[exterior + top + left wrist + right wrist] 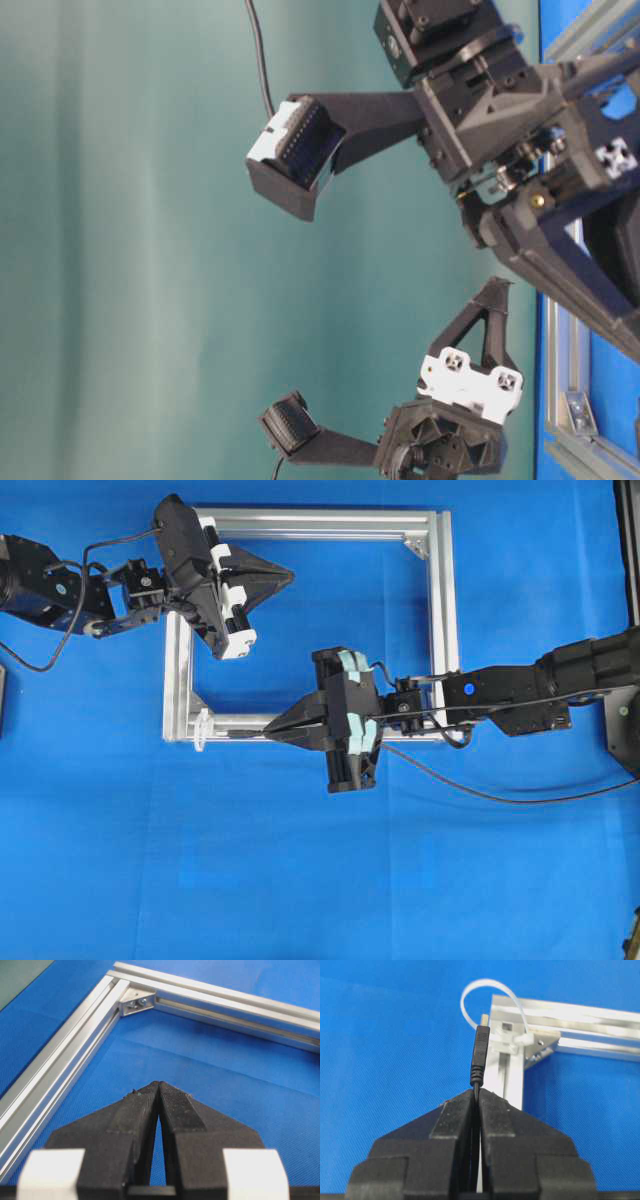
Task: Insert the wire through the string loop located on the left side.
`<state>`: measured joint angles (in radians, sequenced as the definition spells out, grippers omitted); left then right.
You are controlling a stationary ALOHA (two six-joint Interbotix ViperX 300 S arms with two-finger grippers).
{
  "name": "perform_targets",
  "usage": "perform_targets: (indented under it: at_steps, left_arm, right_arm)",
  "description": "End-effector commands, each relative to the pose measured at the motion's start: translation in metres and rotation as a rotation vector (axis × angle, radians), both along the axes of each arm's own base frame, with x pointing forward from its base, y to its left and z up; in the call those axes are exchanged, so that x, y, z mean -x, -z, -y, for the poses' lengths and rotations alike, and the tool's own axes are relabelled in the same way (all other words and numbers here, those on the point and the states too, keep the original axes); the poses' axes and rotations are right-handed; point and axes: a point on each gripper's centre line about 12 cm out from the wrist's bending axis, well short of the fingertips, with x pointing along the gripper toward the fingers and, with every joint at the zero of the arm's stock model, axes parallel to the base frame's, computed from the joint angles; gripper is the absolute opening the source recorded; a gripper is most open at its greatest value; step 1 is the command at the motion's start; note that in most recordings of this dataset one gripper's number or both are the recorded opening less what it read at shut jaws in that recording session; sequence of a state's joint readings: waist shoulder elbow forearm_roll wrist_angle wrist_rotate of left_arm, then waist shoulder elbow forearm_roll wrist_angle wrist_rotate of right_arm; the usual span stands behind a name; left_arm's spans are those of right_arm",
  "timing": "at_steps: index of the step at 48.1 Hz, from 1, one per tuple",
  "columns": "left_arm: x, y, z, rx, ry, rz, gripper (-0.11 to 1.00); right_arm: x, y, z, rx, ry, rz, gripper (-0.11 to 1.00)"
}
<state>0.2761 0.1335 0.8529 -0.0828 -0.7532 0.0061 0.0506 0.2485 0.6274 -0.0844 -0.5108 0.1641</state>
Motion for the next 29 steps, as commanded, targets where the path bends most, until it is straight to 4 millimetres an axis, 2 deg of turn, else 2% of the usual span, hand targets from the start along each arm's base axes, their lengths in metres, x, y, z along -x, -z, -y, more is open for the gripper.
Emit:
perform_targets:
  at_steps: [1,29]
  left_arm:
    - [-0.0018,-0.0138,0.0003,-0.012,0.004,0.040,0.00]
    - [-0.0026,-0.0153,0.0001,-0.012,0.003,0.045,0.00]
  right_arm:
    - [-0.0077,-0.0133,-0.0025,-0.003,-0.005,0.041,0.00]
    - [-0.0133,-0.0085,-0.0001,-0.002,0.001,0.035,0.00]
